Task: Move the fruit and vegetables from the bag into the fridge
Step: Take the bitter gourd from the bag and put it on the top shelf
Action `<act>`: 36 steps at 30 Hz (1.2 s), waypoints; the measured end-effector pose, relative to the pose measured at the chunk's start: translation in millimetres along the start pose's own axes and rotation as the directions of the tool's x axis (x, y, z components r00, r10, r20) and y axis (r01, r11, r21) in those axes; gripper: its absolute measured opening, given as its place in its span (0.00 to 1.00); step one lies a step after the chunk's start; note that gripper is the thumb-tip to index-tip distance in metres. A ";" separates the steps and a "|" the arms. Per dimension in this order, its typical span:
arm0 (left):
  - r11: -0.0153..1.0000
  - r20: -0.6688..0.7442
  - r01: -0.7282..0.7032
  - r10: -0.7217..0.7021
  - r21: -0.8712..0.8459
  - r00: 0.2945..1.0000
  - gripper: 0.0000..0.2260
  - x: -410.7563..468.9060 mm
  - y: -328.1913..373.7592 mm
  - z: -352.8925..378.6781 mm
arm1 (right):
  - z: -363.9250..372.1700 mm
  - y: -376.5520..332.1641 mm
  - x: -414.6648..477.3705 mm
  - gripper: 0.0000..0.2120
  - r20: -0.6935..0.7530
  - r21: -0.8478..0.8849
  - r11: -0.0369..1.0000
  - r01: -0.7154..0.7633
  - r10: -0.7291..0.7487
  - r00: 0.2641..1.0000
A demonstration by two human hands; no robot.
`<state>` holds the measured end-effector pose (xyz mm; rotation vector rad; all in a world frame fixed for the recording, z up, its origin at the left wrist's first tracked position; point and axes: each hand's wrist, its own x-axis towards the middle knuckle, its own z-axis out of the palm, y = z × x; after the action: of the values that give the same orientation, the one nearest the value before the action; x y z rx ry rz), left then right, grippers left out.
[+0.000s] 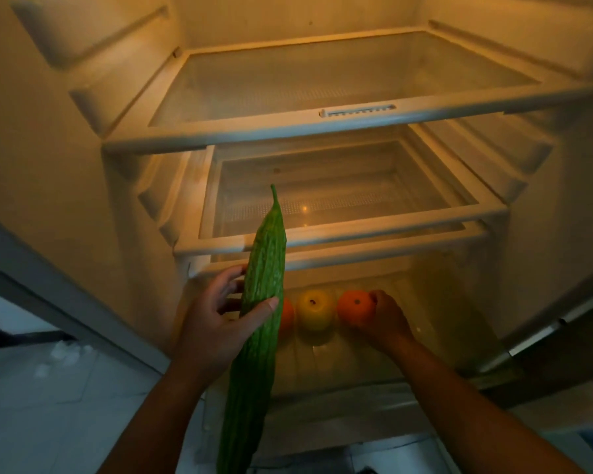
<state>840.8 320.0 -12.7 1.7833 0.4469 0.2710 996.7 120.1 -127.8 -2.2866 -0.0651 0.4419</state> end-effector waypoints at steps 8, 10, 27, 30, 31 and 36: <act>0.998 0.010 -0.039 0.039 0.044 0.999 0.30 -0.4 -6.0 -0.9 | -7.6 0.3 -8.0 0.28 0.148 -0.139 0.988 0.064 -0.043 0.988; 0.998 0.026 -0.047 0.046 0.046 0.999 0.28 -1.3 -4.8 -0.2 | -13.4 -1.9 -14.2 0.33 0.120 -0.126 0.989 0.076 -0.060 0.991; 0.953 0.212 -0.294 0.302 -0.068 0.930 0.22 7.3 48.8 27.4 | -63.8 -55.9 -130.3 0.16 -0.041 0.275 0.861 0.428 -0.434 0.900; 0.931 0.219 -0.359 0.363 -0.060 0.906 0.21 2.9 69.6 34.3 | -75.4 -69.0 -138.3 0.15 -0.019 0.303 0.837 0.456 -0.473 0.881; 0.923 0.220 -0.381 0.383 -0.057 0.897 0.21 1.3 76.3 36.2 | -80.3 -73.3 -139.9 0.15 -0.012 0.313 0.830 0.461 -0.482 0.876; 0.896 0.188 -0.436 0.444 -0.088 0.876 0.23 -2.5 105.1 44.3 | -102.0 -89.2 -143.5 0.20 -0.034 0.326 0.796 0.511 -0.530 0.847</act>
<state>873.1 258.1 77.5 1.8334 -0.1200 0.4073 904.4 83.2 42.6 -1.8254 -0.5996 0.2054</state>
